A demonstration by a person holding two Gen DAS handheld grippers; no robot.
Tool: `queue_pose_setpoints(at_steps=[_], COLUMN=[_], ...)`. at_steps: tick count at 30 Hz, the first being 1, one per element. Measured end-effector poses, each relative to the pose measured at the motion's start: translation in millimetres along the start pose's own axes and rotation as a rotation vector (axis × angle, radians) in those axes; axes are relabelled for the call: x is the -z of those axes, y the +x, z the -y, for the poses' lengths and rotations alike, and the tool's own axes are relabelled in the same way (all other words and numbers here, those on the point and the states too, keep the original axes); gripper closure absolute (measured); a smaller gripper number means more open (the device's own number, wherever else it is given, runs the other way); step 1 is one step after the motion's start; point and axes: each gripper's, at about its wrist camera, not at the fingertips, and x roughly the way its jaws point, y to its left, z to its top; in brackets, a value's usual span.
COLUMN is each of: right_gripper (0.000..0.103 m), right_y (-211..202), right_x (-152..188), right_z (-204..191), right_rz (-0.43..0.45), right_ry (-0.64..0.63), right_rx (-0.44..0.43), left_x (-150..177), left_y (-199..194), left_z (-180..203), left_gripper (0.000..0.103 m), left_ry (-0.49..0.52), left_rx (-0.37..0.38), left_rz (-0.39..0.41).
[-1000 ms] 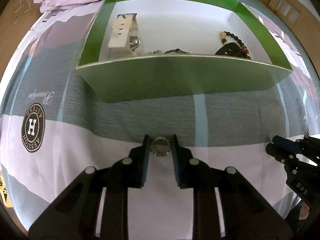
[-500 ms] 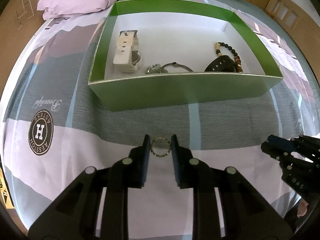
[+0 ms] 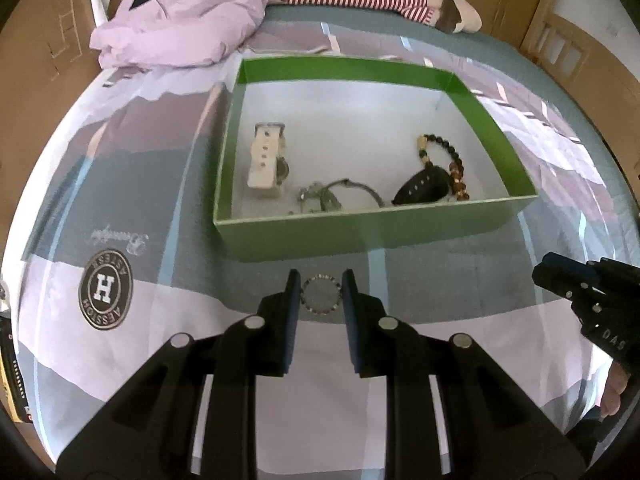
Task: Organize jewelry
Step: 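Carry both rings into the green box and open both tools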
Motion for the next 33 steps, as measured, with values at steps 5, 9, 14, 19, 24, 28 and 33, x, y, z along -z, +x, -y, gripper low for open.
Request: queue_pose_setpoints(at_steps=[5, 9, 14, 19, 24, 28, 33], right_gripper=[0.083, 0.083, 0.083, 0.083, 0.083, 0.083, 0.083], right_y=[4.7, 1.9, -15.4, -31.7, -33.7, -28.9, -21.5], right_x=[-3.5, -4.2, -9.0, -16.0, -26.7, -37.3, -48.8], right_z=[-10.8, -14.5, -23.7, -33.3, -36.1, -36.3, -37.3], right_rz=[0.017, 0.049, 0.162, 0.286, 0.339, 0.344, 0.342], right_ry=[-0.046, -0.063, -0.091, -0.102, -0.093, -0.075, -0.072], right_rx=[0.046, 0.044, 0.029, 0.027, 0.040, 0.042, 0.036], left_x=[-1.7, -4.0, -7.9, -10.4, -14.8, -25.5, -48.1], left_y=[-7.3, -15.0, -24.7, -28.3, -28.3, -28.4, -30.1], left_z=[0.9, 0.6, -1.9, -5.9, -8.1, -7.3, -7.9], left_gripper=[0.082, 0.082, 0.082, 0.082, 0.082, 0.082, 0.082], left_ry=[0.004, 0.009, 0.003, -0.014, -0.024, -0.028, -0.028], left_rx=[-0.014, -0.019, -0.023, -0.023, -0.022, -0.019, -0.031], left_rz=[0.031, 0.073, 0.122, 0.142, 0.151, 0.165, 0.199])
